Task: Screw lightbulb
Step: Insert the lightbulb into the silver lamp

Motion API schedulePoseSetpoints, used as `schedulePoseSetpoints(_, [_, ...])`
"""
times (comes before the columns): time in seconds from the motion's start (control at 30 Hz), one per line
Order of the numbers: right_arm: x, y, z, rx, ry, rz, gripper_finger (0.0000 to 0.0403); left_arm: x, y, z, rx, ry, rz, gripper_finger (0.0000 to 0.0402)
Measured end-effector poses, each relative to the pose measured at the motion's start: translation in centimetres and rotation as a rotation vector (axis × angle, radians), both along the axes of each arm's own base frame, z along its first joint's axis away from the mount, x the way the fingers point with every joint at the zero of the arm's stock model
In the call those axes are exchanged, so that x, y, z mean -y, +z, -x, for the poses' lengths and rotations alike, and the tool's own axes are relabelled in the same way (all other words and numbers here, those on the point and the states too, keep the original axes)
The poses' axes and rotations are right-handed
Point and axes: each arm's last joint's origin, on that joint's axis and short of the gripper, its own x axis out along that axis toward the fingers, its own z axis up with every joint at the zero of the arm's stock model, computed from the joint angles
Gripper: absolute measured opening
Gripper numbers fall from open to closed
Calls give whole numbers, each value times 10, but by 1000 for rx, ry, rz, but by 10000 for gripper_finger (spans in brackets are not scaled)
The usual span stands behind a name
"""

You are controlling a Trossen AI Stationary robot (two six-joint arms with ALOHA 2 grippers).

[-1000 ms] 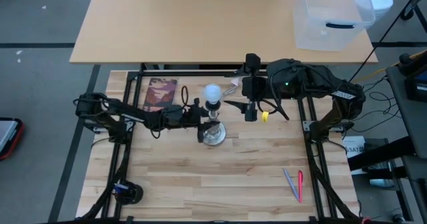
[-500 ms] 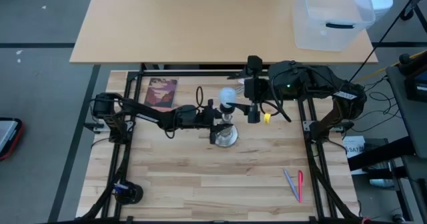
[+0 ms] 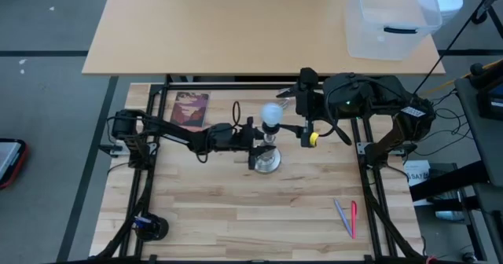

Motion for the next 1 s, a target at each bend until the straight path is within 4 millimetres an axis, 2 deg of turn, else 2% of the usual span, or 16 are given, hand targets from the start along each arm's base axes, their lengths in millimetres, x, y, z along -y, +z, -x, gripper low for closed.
schedulePoseSetpoints(0.73, [0, 3, -2, 37, 1, -2, 345, -4, 1, -2, -25, 3, -7, 151])
schedulePoseSetpoints(1.0, [0, 2, -1, 31, -5, -13, 345, -5, -6, -6, -19, 5, -7, 151])
